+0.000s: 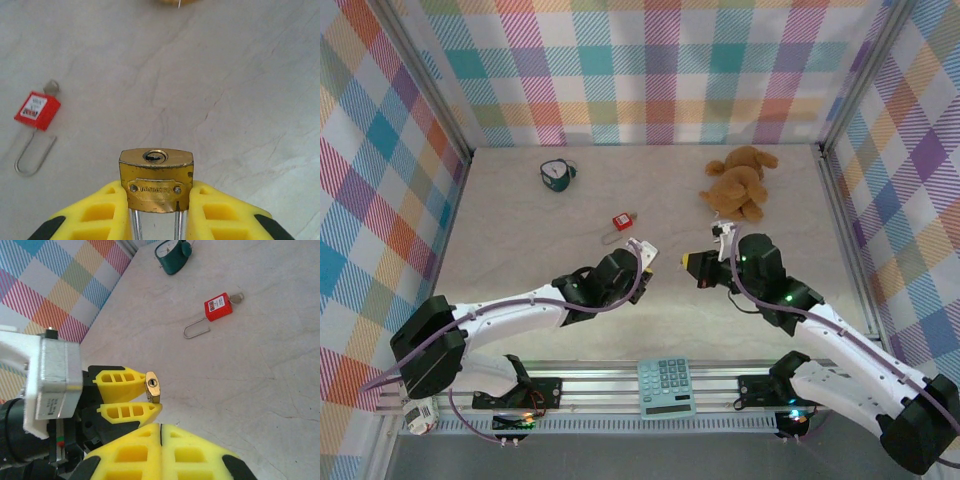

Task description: Unlock with the key

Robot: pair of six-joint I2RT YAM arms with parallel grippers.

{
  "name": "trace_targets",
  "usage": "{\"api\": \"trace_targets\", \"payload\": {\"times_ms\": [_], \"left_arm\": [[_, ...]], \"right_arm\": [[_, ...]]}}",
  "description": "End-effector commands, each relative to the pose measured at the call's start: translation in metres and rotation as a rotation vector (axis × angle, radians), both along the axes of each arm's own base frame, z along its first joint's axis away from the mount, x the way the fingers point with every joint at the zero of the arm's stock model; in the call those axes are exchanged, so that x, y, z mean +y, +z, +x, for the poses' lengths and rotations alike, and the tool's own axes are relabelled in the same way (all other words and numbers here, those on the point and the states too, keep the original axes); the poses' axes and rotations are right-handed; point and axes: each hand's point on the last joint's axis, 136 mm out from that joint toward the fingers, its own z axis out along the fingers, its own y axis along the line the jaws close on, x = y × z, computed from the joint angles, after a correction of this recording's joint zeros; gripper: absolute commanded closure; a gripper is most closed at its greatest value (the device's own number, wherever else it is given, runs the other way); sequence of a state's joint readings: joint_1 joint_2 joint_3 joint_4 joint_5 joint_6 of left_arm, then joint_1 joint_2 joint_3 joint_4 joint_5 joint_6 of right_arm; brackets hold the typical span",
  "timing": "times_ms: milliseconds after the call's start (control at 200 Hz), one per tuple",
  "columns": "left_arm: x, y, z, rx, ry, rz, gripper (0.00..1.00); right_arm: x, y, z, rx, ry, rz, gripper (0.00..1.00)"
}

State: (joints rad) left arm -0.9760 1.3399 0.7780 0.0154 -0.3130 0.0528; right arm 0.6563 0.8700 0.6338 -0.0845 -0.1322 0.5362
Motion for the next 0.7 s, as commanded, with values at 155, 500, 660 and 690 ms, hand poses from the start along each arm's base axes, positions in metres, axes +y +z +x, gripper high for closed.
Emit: {"api": "trace_targets", "payload": {"times_ms": [155,500,660,690], "left_arm": [[-0.025,0.036,-0.011,-0.160,-0.072,-0.079,0.82],[-0.032,0.049,-0.022,-0.182,-0.108,-0.103,0.83],[-0.033,0.051,-0.025,-0.187,-0.119,-0.109,0.83],[-0.034,0.051,-0.026,-0.189,-0.122,-0.110,0.83]], "right_arm": [[0.007,0.016,0.011,-0.048,-0.084,0.052,1.00],[0.016,0.019,0.016,-0.074,-0.056,0.023,1.00],[0.018,0.025,0.012,-0.081,-0.040,0.041,1.00],[0.018,0.028,0.012,-0.085,-0.036,0.053,1.00]]}}
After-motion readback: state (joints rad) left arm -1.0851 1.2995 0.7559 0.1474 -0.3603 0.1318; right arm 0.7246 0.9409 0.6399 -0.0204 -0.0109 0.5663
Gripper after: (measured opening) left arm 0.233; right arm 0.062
